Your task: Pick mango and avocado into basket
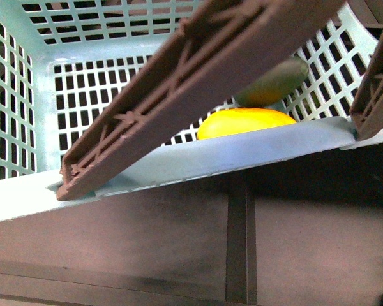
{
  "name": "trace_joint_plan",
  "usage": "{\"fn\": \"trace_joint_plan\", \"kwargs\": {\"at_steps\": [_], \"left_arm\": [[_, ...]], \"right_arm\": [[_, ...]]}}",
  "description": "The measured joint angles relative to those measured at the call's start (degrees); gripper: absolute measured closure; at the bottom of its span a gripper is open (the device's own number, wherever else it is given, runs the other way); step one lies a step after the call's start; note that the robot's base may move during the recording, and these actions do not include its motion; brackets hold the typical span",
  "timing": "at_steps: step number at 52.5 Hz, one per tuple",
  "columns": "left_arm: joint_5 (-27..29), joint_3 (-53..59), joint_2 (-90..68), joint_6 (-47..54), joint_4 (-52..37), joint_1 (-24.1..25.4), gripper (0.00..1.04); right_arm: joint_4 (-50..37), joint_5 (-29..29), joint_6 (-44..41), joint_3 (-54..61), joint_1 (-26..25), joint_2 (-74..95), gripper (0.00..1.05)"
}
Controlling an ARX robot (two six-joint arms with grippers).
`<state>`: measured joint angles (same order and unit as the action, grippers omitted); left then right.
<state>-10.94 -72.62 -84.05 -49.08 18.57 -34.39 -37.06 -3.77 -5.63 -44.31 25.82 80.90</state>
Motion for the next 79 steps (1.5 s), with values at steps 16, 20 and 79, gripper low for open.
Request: {"fn": "trace_joint_plan", "kwargs": {"at_steps": [16,20,79], "left_arm": [[0.3,0.0,0.0,-0.1,0.0,0.0,0.91],[0.2,0.0,0.0,-0.1,0.0,0.0,0.91],[0.2,0.0,0.0,-0.1,0.0,0.0,0.91]], "right_arm": [[6.1,-5.9,0.3,3.1,-2.2,-11.3,0.09],[7.3,-9.7,1.5,3.1,-2.2,-12.5,0.12],[8.8,3.3,5.0,40.1,-25.5,-47.9,1.03]]}}
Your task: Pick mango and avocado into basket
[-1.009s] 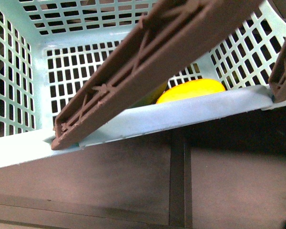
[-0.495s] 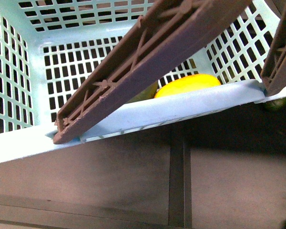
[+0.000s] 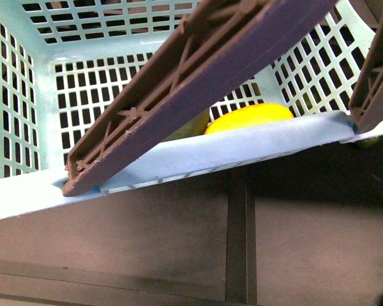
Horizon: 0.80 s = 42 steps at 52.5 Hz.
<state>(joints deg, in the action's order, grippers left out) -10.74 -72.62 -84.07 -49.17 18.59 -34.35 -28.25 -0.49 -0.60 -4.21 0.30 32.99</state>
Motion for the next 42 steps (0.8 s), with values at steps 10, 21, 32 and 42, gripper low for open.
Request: {"fn": "trace_joint_plan", "kwargs": {"at_steps": [10,21,32,42], "left_arm": [[0.0,0.0,0.0,0.0,0.0,0.0,0.91],[0.0,0.0,0.0,0.0,0.0,0.0,0.91],[0.0,0.0,0.0,0.0,0.0,0.0,0.91],[0.0,0.0,0.0,0.1,0.0,0.0,0.91]], "right_arm": [[2.6,0.4,0.0,1.1,-0.1,-3.8,1.03],[4.7,0.3,0.0,2.7,-0.1,-7.6,1.03],[7.3,0.4,0.0,3.2,-0.1,-12.0,1.03],[10.7,0.4,0.0,3.2,-0.1,-15.4,1.03]]}}
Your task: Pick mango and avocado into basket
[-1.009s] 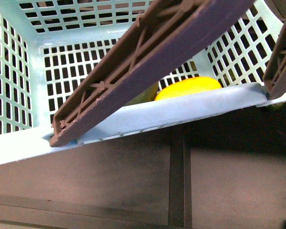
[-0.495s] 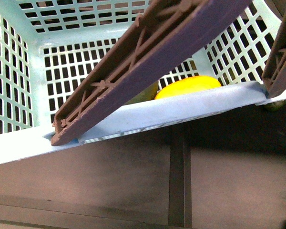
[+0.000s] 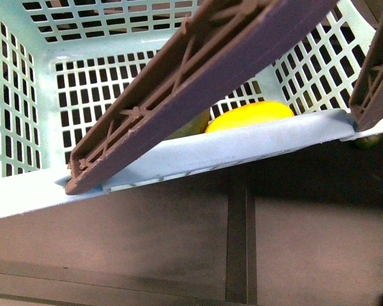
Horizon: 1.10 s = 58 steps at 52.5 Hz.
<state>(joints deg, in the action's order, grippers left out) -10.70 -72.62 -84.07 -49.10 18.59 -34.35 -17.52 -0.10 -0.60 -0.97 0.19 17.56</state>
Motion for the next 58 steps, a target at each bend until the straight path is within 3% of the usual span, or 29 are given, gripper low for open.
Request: {"fn": "trace_joint_plan", "kwargs": {"at_steps": [27,33,45,58], "left_arm": [[0.0,0.0,0.0,0.0,0.0,0.0,0.91],[0.0,0.0,0.0,0.0,0.0,0.0,0.91],[-0.1,0.0,0.0,-0.2,0.0,0.0,0.91],[0.0,0.0,0.0,-0.1,0.0,0.0,0.91]], "right_arm": [[7.4,0.0,0.0,0.0,0.0,-7.5,1.03],[16.8,0.0,0.0,0.0,0.0,-15.6,1.03],[17.4,0.0,0.0,0.0,0.0,-17.2,1.03],[17.4,0.0,0.0,0.0,0.0,-17.2,0.69]]}}
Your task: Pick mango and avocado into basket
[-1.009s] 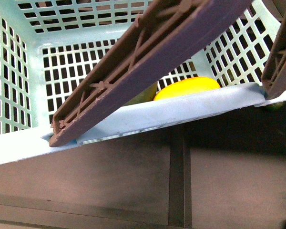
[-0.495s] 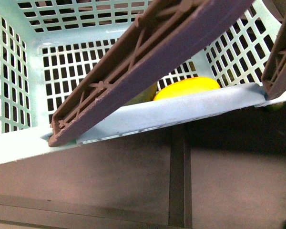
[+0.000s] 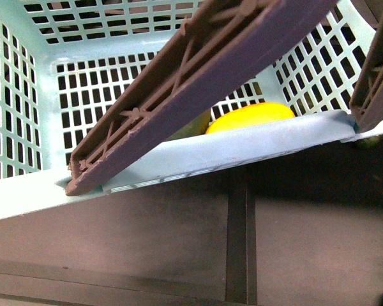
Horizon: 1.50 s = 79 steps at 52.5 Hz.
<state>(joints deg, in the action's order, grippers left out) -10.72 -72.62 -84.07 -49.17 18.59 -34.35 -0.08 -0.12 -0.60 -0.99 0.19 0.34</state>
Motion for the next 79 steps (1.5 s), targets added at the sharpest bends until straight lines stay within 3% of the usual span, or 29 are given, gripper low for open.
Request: {"fn": "trace_joint_plan", "kwargs": {"at_steps": [11,21,35,38,41,43,48,61,73,79], "left_arm": [[0.0,0.0,0.0,0.0,0.0,0.0,0.91],[0.0,0.0,0.0,0.0,0.0,0.0,0.91],[1.0,0.0,0.0,0.2,0.2,-0.1,0.91],[7.9,-1.1,-0.5,0.3,2.7,-1.2,0.91],[20.3,-1.7,-1.5,-1.0,4.0,-2.4,0.91],[25.2,-1.7,-2.2,-1.1,3.8,-2.6,0.91],[29.0,-1.7,-3.2,-0.9,2.4,-1.0,0.91],[23.7,-1.6,-6.4,-4.4,-3.4,7.5,0.91],[15.5,-2.7,-17.0,-17.1,-13.8,16.7,0.91],[15.2,-7.0,-25.2,-23.6,-17.4,20.3,0.91]], "right_arm": [[0.0,0.0,0.0,0.0,0.0,0.0,0.43],[0.0,0.0,0.0,0.0,0.0,0.0,0.07],[0.0,0.0,0.0,0.0,0.0,0.0,0.09],[0.0,0.0,0.0,0.0,0.0,0.0,0.09],[0.0,0.1,0.0,0.0,0.0,0.0,0.09],[0.0,0.2,0.0,0.0,0.0,0.0,0.09],[0.0,0.0,0.0,0.0,0.0,0.0,0.09],[0.0,0.1,0.0,0.0,0.0,0.0,0.09],[0.0,0.1,0.0,0.0,0.0,0.0,0.09],[0.0,0.1,0.0,0.0,0.0,0.0,0.09]]}}
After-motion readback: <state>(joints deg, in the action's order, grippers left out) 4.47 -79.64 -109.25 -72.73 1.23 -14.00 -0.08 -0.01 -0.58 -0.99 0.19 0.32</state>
